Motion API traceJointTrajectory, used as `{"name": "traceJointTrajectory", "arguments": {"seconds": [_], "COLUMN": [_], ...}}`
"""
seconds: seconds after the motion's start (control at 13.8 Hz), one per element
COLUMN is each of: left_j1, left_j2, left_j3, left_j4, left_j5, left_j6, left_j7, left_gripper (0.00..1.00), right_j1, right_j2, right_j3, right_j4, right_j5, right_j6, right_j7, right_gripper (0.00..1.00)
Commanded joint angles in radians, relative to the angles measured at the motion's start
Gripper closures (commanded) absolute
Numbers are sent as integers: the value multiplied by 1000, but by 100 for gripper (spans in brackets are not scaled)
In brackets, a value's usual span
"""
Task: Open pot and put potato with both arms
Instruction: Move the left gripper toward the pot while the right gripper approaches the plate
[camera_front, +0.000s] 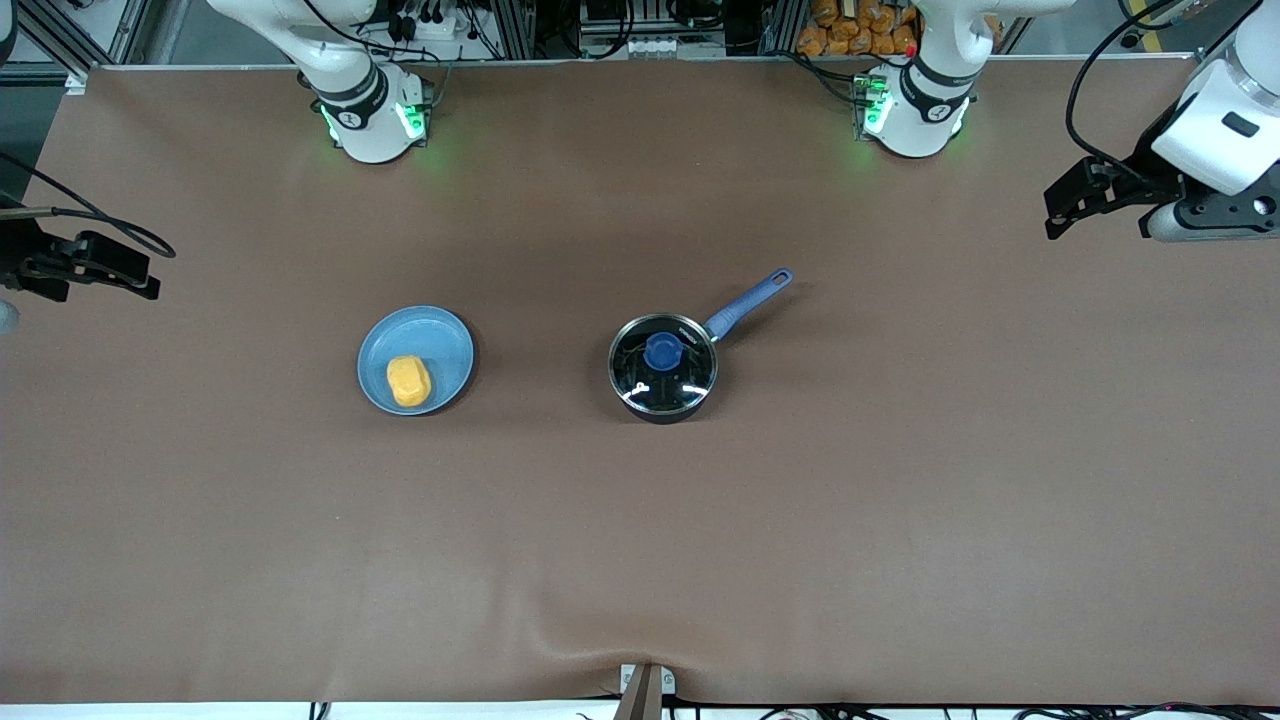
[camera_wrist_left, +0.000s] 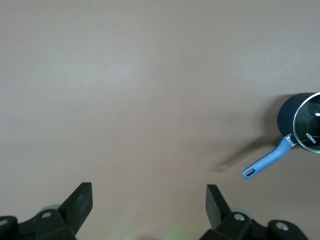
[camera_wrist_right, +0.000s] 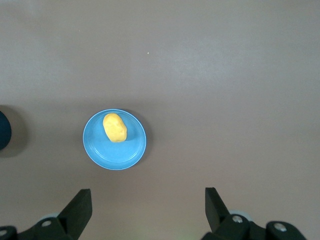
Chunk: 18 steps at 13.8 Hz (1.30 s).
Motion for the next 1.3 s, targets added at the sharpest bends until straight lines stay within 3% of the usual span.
{"name": "traceJointTrajectory", "arguments": {"seconds": [0.0, 0.36, 0.51, 0.94, 1.23], "left_j1": [-23, -84, -101, -104, -153], "left_j2": [40, 115, 154, 230, 273], "left_j3": [-2, -35, -42, -120, -149], "left_j4": [40, 81, 124, 130, 130], "left_j5": [-3, 3, -8, -10, -7], "left_j6": [-18, 20, 22, 28, 62], "left_j7": [3, -3, -3, -3, -5], "left_gripper": [0, 0, 0, 0, 0], "right_j1": [-4, 16, 82, 171, 208], "right_j2": [-5, -2, 30, 179, 217], "right_j3": [6, 9, 7, 9, 9], "right_j4": [1, 0, -5, -8, -143], "right_j5": [7, 9, 16, 30, 56], "right_j6": [4, 5, 7, 85, 213], "right_j7": [3, 3, 8, -2, -6], "right_gripper": [0, 0, 0, 0, 0]}}
